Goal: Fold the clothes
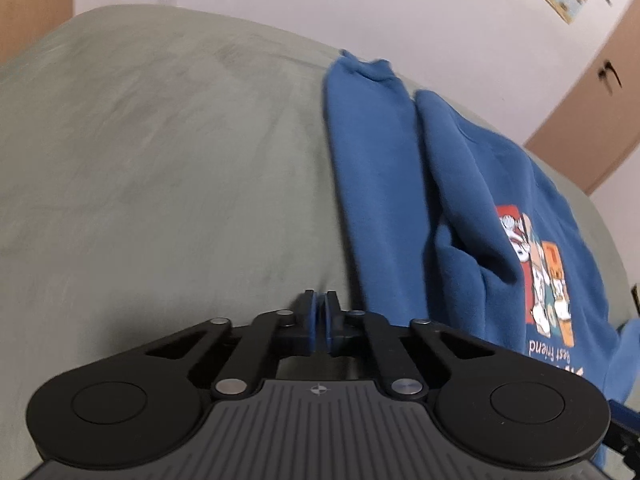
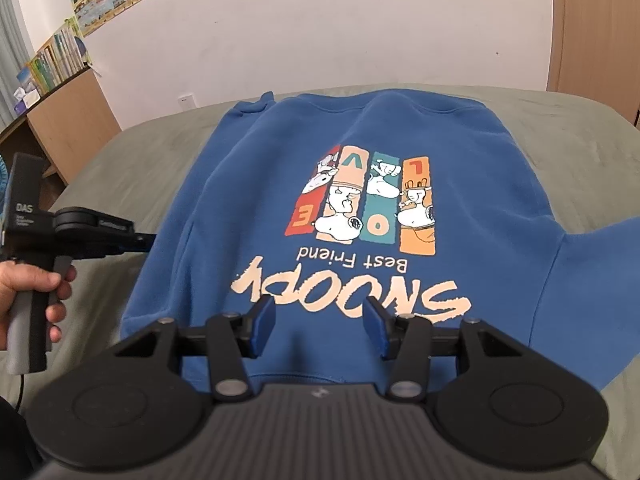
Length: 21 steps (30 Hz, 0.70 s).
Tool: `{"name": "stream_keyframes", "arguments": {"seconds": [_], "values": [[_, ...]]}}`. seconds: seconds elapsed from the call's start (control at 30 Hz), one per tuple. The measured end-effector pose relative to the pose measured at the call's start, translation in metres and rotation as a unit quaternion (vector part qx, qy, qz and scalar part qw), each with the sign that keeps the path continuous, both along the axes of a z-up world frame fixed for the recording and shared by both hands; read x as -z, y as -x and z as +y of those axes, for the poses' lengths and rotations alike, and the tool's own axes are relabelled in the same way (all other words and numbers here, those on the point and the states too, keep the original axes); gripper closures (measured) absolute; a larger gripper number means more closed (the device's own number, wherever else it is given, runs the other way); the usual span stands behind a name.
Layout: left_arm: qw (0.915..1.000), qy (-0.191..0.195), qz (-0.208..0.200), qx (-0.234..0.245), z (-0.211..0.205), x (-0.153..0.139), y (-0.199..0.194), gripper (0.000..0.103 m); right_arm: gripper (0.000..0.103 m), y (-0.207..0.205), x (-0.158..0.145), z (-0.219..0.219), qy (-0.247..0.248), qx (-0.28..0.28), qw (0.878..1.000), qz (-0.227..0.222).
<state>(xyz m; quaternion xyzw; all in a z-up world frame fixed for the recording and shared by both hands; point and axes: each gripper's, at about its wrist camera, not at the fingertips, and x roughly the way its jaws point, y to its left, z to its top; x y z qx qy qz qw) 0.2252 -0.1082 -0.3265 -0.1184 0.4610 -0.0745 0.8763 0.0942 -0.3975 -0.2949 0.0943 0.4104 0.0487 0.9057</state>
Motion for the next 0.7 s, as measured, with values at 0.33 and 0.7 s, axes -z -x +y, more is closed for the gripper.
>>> {"name": "stream_keyframes", "arguments": {"seconds": [0.33, 0.7], "values": [[0.9969, 0.063, 0.020, 0.042, 0.001, 0.006, 0.002, 0.066, 0.052, 0.001, -0.006, 0.011, -0.006, -0.012, 1.000, -0.010], [0.9774, 0.206, 0.039, 0.026, 0.030, 0.021, -0.003, 0.061, 0.052, -0.005, 0.001, 0.007, -0.017, -0.007, 1.000, -0.005]]}}
